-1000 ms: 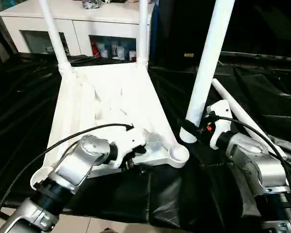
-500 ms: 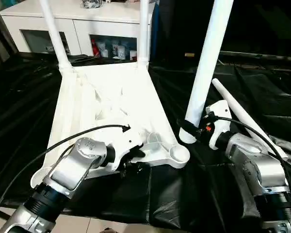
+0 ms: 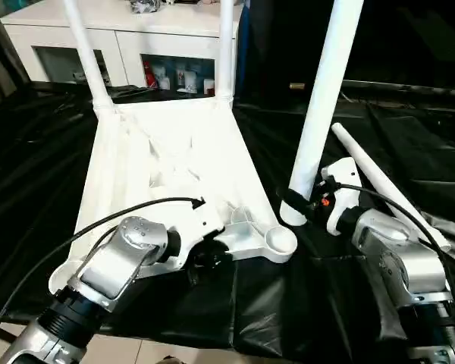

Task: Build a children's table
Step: Move table base

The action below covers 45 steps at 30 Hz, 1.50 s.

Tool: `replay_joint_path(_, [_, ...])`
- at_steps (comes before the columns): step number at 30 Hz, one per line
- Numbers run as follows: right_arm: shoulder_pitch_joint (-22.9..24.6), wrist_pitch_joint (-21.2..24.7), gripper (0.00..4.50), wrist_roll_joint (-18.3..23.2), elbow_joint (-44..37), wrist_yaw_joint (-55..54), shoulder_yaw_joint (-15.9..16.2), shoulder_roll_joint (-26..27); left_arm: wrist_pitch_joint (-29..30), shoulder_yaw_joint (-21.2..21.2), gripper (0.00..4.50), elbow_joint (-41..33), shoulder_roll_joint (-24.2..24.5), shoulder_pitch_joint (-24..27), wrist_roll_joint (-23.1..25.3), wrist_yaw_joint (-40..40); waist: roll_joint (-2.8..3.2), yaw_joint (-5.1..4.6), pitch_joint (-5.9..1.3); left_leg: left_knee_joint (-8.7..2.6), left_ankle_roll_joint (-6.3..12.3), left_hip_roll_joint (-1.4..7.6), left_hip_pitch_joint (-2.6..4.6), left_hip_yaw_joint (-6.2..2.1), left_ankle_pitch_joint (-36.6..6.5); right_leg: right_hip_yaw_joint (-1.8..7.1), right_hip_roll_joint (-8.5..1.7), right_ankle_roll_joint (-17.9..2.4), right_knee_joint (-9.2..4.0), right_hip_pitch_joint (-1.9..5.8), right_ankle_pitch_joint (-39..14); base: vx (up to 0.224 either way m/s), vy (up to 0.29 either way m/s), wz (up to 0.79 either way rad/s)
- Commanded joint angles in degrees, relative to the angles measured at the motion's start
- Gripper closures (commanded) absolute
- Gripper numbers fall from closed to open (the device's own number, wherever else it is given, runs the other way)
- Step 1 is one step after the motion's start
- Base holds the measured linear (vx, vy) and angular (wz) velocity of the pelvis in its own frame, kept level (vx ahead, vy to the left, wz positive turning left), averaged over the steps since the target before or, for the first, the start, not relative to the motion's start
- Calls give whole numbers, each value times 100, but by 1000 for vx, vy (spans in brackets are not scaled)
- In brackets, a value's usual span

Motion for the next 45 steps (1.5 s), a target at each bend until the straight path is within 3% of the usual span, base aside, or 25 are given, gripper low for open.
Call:
replay_joint_path(1, [22, -30, 257, 18, -145, 11, -2, -19, 14, 46, 425, 99, 117, -8, 260, 297, 20, -3, -344, -454, -238, 175, 147, -137, -2101, 224, -271, -848, -544, 185, -2163, 0, 0, 0])
replay_joint_path(6, [20, -28, 257, 20, -148, 17, 4, -17, 91, 283, 450, 330, 86, -177, 511, 872, 5, -55, -337, -470, -270, 165, 129, -168, -2243, 196, -272, -685, -576, 187, -2492, 0, 0, 0])
replay_joint_path(11, [13, -24, 257, 17, -145, 12, 10, -13, 218, 478, 450, 424, 19, -239, 573, 1206, -11, -187, -353, -461, -204, 133, 52, -186, -2073, 171, -268, -735, -555, 246, -2273, 0, 0, 0])
replay_joint_path(14, [16, -21, 257, 17, -153, 8, 14, -8, -62, 548, 450, 572, 5, -270, 578, 1327, -2, -211, -366, -432, -124, 128, 84, -178, -1982, 182, -255, -836, -563, 216, -2058, 0, 0, 0])
replay_joint_path(15, [16, -21, 257, 17, -153, 8, 13, -8, -113, 546, 450, 586, 8, -273, 581, 1329, -2, -208, -374, -420, -98, 131, 96, -168, -1925, 188, -255, -900, -551, 214, -1937, 0, 0, 0])
replay_joint_path(17, [15, -24, 257, 20, -143, 8, 10, -4, -1034, 515, 450, 793, 36, -309, 535, 1239, 3, -192, -382, -409, -55, 132, 95, -161, -1842, 190, -244, -947, -544, 213, -1782, 0, 0, 0])
replay_joint_path(18, [14, -24, 257, 21, -142, 9, 10, -4, -1162, 507, 450, 806, 43, -305, 512, 1189, 12, -168, -395, -411, -49, 144, 99, -160, -1763, 194, -243, -994, -521, 216, -1589, 0, 0, 0])
replay_joint_path(20, [-15, -24, 257, 38, -102, 52, 29, 7, -1946, 486, 450, 897, 78, -227, 280, 715, -25, -129, -404, -406, -21, 147, 94, -151, -1625, 195, -245, -1059, -494, 228, -1340, 0, 0, 0])
replay_joint_path(27, [-296, -80, 257, 241, 69, 469, 132, 102, -2032, 688, 450, 1068, 8, -83, -311, -92, -17, 35, -408, -409, 21, 178, 127, -115, -1326, 213, -265, -1196, -418, 222, -1064, 0, 0, 0])
replay_joint_path(32, [-646, -262, 257, 292, 628, 877, 302, 332, -2384, 712, 450, 1488, -127, -144, -326, -155, -16, 22, -386, -425, -66, 176, 133, -118, -1678, 220, -297, -1120, -466, 203, -1559, 0, 0, 0])
replay_joint_path(33, [-690, -276, 257, 283, 708, 881, 300, 366, -2412, 723, 450, 1545, -145, -166, -313, -166, -73, 31, -385, -427, -72, 183, 152, -107, -1693, 226, -297, -1073, -488, 187, -1665, 0, 0, 0])
replay_joint_path(35, [-772, -304, 257, 264, 847, 892, 302, 424, -2417, 742, 450, 1586, -166, -186, -301, -194, -52, 43, -380, -419, -68, 183, 163, -99, -1637, 239, -304, -1076, -484, 173, -1715, 0, 0, 0])
replay_joint_path(37, [-961, -414, 257, 149, 1205, 926, 381, 488, -2425, 792, 450, 1695, -222, -240, -279, -230, -91, 46, -383, -432, -75, 191, 131, -104, -1551, 230, -314, -1027, -467, 196, -1773, 0, 0, 0])
replay_joint_path(38, [-992, -436, 257, 143, 1273, 953, 400, 492, -2441, 799, 450, 1727, -229, -252, -273, -232, -68, 50, -386, -431, -86, 193, 136, -104, -1529, 231, -319, -1008, -470, 191, -1791, 0, 0, 0])
replay_joint_path(44, [-1426, -888, 257, -160, 2277, 916, 508, 680, -2517, 780, 450, 1884, -209, -311, -226, -335, -66, 54, -383, -420, -93, 192, 155, -89, -1591, 244, -326, -1026, -479, 163, -1838, 0, 0, 0])
replay_joint_path(45, [-1468, -918, 257, -169, 2362, 912, 506, 704, -2515, 783, 450, 1898, -210, -314, -219, -356, -69, 46, -392, -424, -89, 193, 130, -96, -1532, 240, -329, -1045, -456, 190, -1760, 0, 0, 0])
